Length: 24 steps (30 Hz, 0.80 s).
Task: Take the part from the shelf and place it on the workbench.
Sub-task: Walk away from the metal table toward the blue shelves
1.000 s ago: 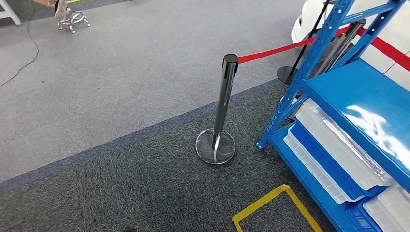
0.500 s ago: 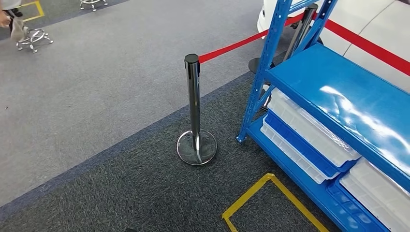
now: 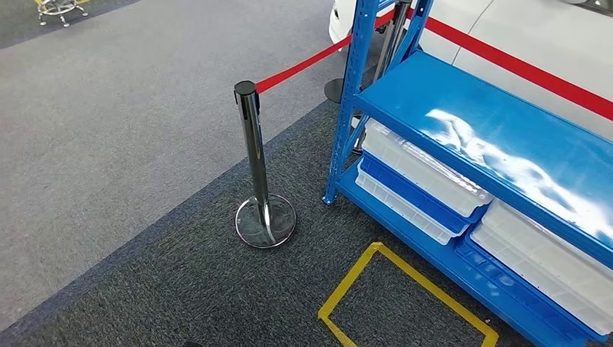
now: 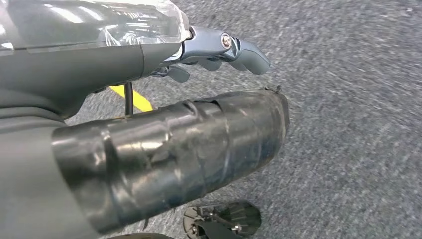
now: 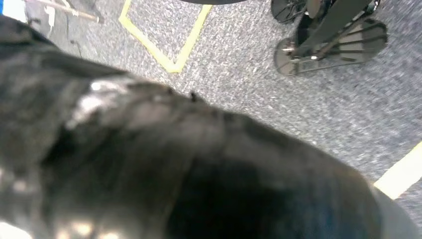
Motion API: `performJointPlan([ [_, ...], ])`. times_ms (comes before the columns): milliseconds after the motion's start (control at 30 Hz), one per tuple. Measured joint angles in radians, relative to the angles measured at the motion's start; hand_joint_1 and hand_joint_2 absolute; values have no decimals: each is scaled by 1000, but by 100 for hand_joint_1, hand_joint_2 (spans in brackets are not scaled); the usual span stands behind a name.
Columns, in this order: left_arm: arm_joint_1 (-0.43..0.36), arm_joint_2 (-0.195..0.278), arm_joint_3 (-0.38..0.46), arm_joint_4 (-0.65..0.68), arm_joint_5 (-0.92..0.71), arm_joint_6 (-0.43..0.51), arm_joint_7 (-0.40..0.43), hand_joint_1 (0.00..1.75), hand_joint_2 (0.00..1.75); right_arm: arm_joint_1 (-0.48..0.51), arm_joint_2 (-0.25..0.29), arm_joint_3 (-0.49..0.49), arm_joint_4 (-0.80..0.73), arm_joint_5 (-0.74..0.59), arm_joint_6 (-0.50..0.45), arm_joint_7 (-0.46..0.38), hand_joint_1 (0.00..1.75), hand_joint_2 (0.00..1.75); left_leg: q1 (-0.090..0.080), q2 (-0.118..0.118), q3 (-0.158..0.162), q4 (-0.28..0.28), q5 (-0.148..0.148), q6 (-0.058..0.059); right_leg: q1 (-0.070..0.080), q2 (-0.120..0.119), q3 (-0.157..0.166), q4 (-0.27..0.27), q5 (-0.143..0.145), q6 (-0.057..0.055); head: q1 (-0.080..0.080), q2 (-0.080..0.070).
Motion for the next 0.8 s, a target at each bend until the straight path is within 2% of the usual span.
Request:
performJointPlan([
  [67, -1, 0, 0, 0, 0, 0, 0, 0, 0, -1, 0, 0, 0, 1, 3, -1, 0, 0, -3, 18, 8, 0, -7, -8, 8, -40, 69, -130, 45, -12, 0, 0],
  [100, -2, 0, 0, 0, 0, 0, -1, 0, 0, -2, 0, 0, 1, 2, 4, -1, 0, 0, -5, 26, 11, 1, -11, -14, 12, -53, 86, -163, 52, -19, 0, 0],
  [133, -3, 0, 0, 0, 0, 0, -1, 0, 0, -3, 0, 0, 1, 2, 4, -2, 0, 0, -7, 34, 14, 0, -13, -19, 16, -56, 89, -172, 49, -25, 0, 0],
  [200, -6, 1, 0, 0, 0, 0, -1, 0, 0, -3, 0, 0, 1, 2, 4, -2, 0, 0, -8, 47, 21, 0, -19, -30, 15, -36, 87, -175, 52, -35, -1, 0],
  [233, -7, 1, 0, 0, 0, 0, -1, 0, 0, -3, 1, 0, 1, 2, 4, -2, 0, 0, -7, 39, 20, 8, -28, -35, 12, -26, 89, -178, 54, -40, -1, 0],
  [267, -8, 1, 0, 0, 0, 0, -1, 0, 0, -3, 2, 0, 1, 2, 4, -3, 0, 0, -5, 20, 11, 33, -46, -40, 8, -16, 91, -182, 57, -46, -2, 0],
  [333, -7, 2, 1, 0, 1, 0, -1, 0, 0, -5, 3, 0, 1, 2, 4, -3, 0, 0, -2, -31, -39, 145, -109, -47, 5, 4, 91, -185, 60, -54, -3, 0],
  [367, -6, 2, 1, 0, 1, 0, -1, 0, 0, -6, 3, 0, 2, 2, 5, -3, 0, 0, -2, -44, -73, 214, -138, -49, 6, 15, 91, -185, 60, -56, -4, 0],
  [400, -4, 2, 1, 0, 1, 0, -1, 0, 0, -6, 3, 0, 2, 2, 5, -3, 0, 0, -1, -51, -101, 268, -152, -51, 6, 29, 91, -184, 60, -58, -4, 0],
  [433, -2, 3, 2, 0, 1, 0, -1, 0, 0, -6, 3, 0, 2, 3, 5, -3, 0, 0, -1, -53, -116, 287, -145, -51, 6, 43, 91, -183, 59, -58, -4, 0],
  [467, 0, 3, 2, 0, 1, 0, -1, 0, 0, -6, 3, 0, 2, 4, 6, -3, 0, 0, -1, -54, -113, 269, -118, -50, 7, 58, 92, -181, 59, -58, -4, 0],
  [500, 0, 4, 3, 0, 1, 0, -1, 0, 0, -5, 3, 0, 3, 6, 6, -3, 0, 0, -1, -61, -94, 216, -76, -48, 6, 72, 93, -178, 58, -56, -4, 0],
  [533, 0, 5, 4, 0, 1, 0, -1, 0, 0, -5, 4, 0, 3, 7, 6, -3, 0, 0, -1, -80, -69, 148, -38, -44, 6, 85, 91, -174, 56, -54, -4, 0],
  [567, 0, 5, 4, 0, 1, 0, -2, 0, 0, -6, 4, 0, 3, 9, 6, -3, 0, 0, 1, -101, -47, 86, -13, -41, 7, 97, 88, -168, 54, -50, -4, 0],
  [600, -1, 6, 5, 0, 1, 0, -2, 0, 0, -7, 5, 0, 3, 11, 6, -3, 0, 0, 1, -118, -32, 45, 0, -37, 7, 107, 84, -164, 52, -45, -4, 0],
  [633, -2, 7, 5, 0, 1, 0, -3, 0, 0, -7, 5, 0, 3, 12, 6, -4, 0, 0, 0, -129, -26, 27, -1, -34, 6, 115, 80, -161, 52, -39, -4, 0],
  [700, -6, 7, 6, 0, 1, -1, -4, 0, 0, -3, 5, 0, 3, 13, 6, -6, 0, 0, -1, -116, -22, 21, 0, -23, 4, 130, 74, -160, 54, -26, -4, 0],
  [733, -8, 7, 6, 0, 1, -1, -4, 0, 0, -1, 5, 0, 3, 14, 6, -6, 0, 0, 0, -106, -19, 16, 3, -15, 4, 122, 71, -155, 50, -20, -3, 0],
  [800, -7, 6, 6, 0, 1, -1, -5, 0, 0, -2, 5, 0, 4, 15, 6, -8, 0, 0, 4, -82, -16, 6, 10, -1, 5, 78, 45, -99, 13, -13, -2, 0],
])
